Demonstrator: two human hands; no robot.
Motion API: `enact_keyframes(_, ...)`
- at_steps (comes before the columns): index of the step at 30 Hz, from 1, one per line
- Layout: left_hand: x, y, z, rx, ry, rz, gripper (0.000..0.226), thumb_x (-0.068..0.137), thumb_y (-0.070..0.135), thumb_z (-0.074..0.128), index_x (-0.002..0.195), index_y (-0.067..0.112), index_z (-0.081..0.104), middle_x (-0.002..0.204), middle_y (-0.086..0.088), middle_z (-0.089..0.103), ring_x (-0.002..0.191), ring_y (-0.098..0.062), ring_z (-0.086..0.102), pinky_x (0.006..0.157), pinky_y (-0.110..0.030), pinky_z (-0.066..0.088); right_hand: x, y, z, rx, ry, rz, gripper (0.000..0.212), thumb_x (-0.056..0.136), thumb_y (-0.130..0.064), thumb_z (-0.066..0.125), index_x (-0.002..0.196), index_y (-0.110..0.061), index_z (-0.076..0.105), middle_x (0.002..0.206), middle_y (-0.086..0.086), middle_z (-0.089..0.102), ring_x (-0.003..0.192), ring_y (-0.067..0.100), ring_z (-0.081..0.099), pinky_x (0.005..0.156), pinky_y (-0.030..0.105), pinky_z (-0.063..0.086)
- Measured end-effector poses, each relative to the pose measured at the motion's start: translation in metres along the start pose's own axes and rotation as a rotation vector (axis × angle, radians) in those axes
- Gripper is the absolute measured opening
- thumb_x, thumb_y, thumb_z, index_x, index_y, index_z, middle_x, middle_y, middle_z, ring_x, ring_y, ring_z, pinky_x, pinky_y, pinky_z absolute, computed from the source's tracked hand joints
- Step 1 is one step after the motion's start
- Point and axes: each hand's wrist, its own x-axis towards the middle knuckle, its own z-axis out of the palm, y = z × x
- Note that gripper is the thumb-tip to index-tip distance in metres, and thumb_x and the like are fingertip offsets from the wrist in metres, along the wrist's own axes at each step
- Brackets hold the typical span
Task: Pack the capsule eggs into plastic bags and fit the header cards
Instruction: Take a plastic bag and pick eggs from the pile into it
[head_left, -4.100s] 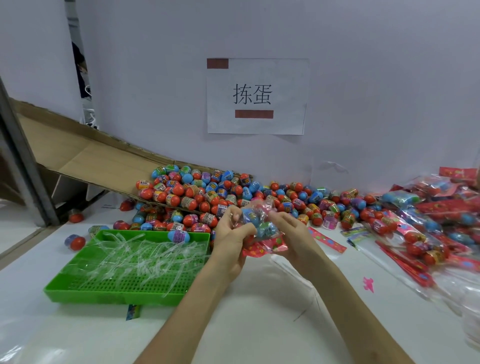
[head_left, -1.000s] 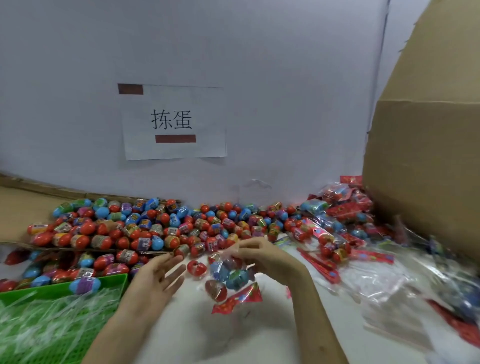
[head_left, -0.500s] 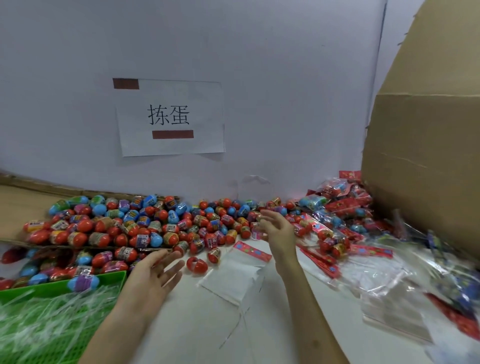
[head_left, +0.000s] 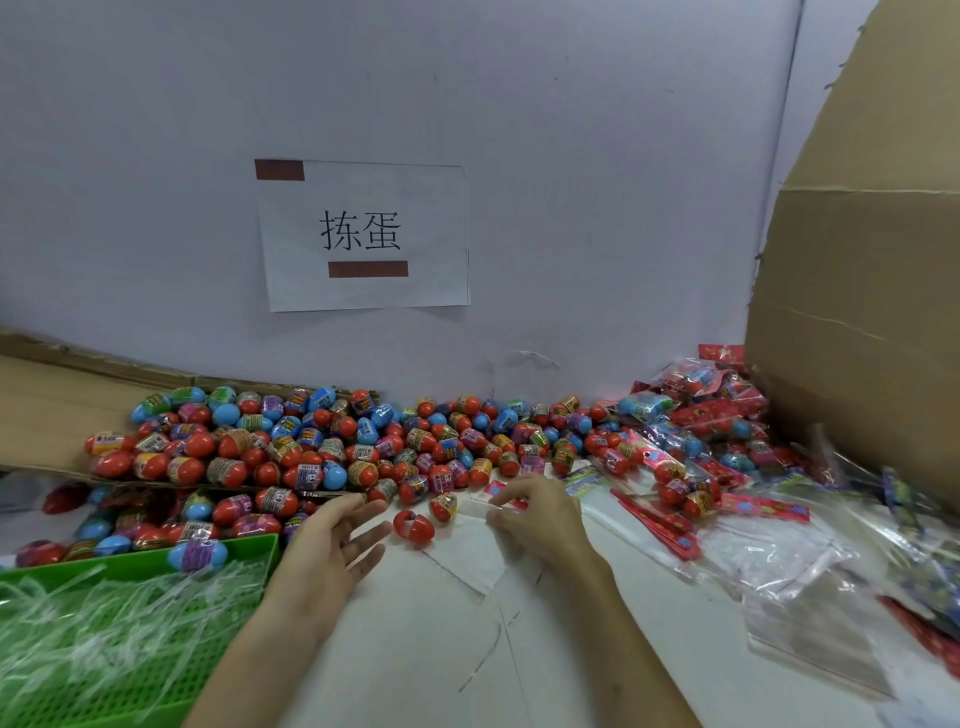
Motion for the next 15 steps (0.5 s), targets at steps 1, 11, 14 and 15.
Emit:
enact_keyframes(1,0.001,0.0,0.0,0.003,0.002,0.003,0.013,0.104,0.021,0.055,0.105,0.013,0.066,0.113,-0.008,0.075,0.101,-0.026,0.069,0.078,-0.037,0.051,0.001,0.0,0.001,0.01,0.004,0.0,0.017,0.089,-0.038,0.076,0.105,-0.032,0.079,0.127,-0.011,0.067,0.119,0.014,0.054,0.109,0.05,0.041)
enact_keyframes(11,0.005,-0.007,0.001,-0.037,-0.141,-0.04,0.025,0.101,0.014,0.057,0.122,0.001,0.062,0.119,-0.019,0.075,0.103,-0.035,0.076,0.088,-0.044,0.056,0.007,0.001,0.004,0.05,-0.026,0.027,0.026,0.1,-0.039,0.062,0.115,-0.026,0.078,0.14,-0.007,0.062,0.132,0.018,0.05,0.12,0.056,0.028)
enact_keyframes(14,0.002,-0.012,0.004,-0.014,-0.219,-0.11,0.04,0.091,0.016,0.066,0.129,0.004,0.062,0.121,-0.019,0.074,0.108,-0.04,0.073,0.094,-0.047,0.054,0.008,0.001,0.004,0.099,0.004,0.014,0.017,0.094,-0.032,0.072,0.109,-0.029,0.08,0.129,-0.009,0.069,0.119,0.012,0.058,0.115,0.051,0.038)
enact_keyframes(15,0.001,-0.014,0.004,0.001,-0.231,-0.13,0.042,0.091,0.017,0.067,0.131,0.005,0.061,0.122,-0.018,0.074,0.109,-0.04,0.073,0.095,-0.048,0.054,0.008,0.001,0.004,0.12,0.016,0.01,0.016,0.091,-0.03,0.075,0.106,-0.03,0.08,0.122,-0.012,0.071,0.113,0.01,0.06,0.112,0.049,0.041)
